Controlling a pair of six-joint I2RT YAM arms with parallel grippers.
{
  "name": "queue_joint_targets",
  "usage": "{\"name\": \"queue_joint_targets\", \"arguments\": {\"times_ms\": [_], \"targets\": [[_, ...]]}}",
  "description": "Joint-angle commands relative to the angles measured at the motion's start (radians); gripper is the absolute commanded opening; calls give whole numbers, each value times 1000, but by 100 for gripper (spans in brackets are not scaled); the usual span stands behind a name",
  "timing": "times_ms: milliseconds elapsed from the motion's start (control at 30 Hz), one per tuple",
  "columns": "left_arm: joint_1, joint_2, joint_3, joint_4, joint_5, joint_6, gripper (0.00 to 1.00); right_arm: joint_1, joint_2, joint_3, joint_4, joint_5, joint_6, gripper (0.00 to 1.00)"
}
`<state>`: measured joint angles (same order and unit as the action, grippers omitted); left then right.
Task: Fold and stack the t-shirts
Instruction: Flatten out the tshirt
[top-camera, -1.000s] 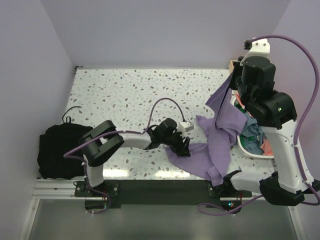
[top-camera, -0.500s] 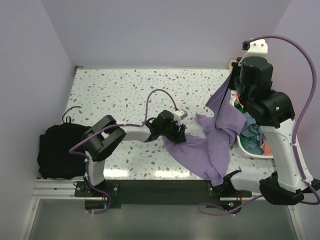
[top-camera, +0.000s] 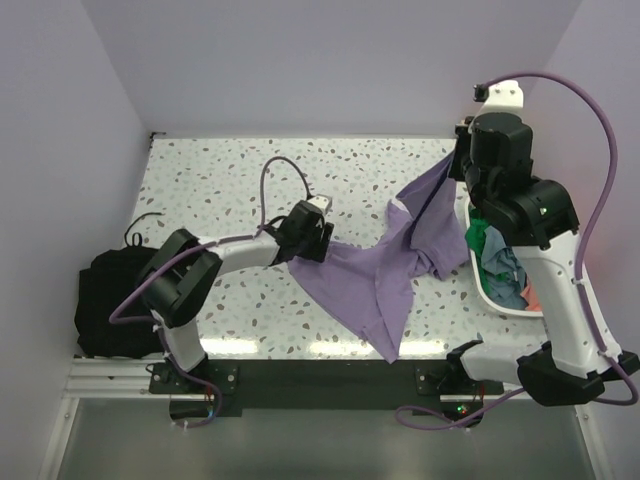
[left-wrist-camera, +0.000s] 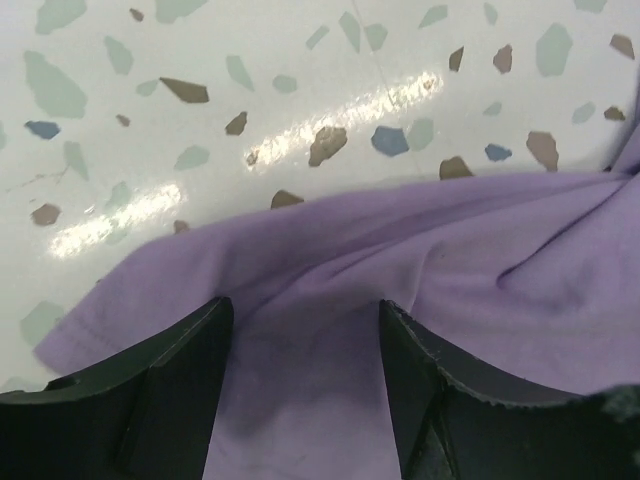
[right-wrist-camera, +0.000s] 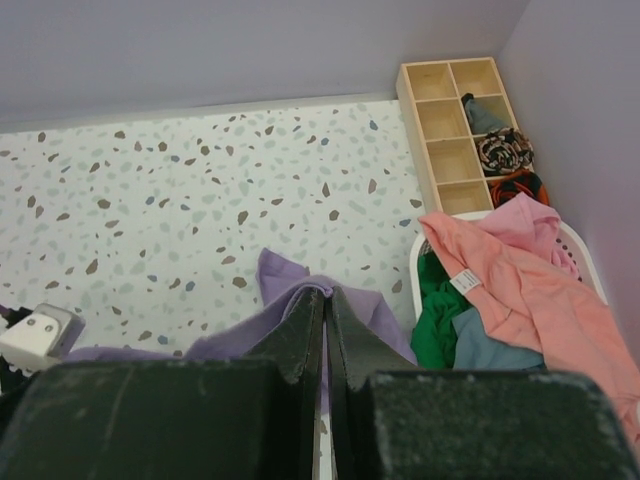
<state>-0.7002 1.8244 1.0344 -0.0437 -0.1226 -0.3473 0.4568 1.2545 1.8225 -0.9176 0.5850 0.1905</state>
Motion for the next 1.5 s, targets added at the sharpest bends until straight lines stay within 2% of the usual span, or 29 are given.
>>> {"name": "queue_joint_targets", "arguments": {"times_ms": [0,100,200,300,333,633,900,1200,1467], "targets": [[-30,-184,6,-65,-5,106,67,-4,-1,-12,60,12,-19,1],[-73,-253,29,-74,58,116,69,-4,0,-20,69,10,-17,1],[-130,-277,26,-53,213,85,69,-4,6,-22,72,4,-14,1],[-199,-257,-6,17,273,19,68,-3,8,-25,75,1,-13,1],[-226,-238,-20,90,293,1,68,-4,10,-23,75,-2,-13,1],[-294,-120,-140,332,244,-170,67,-4,3,-25,69,7,-17,1],[-300,-8,-114,445,300,-248,67,-4,2,-42,71,10,-19,1],[-312,85,-47,485,376,-279,67,-4,0,-55,75,15,-25,2],[-324,105,-7,489,391,-280,65,-6,0,-68,75,22,-29,2]]}}
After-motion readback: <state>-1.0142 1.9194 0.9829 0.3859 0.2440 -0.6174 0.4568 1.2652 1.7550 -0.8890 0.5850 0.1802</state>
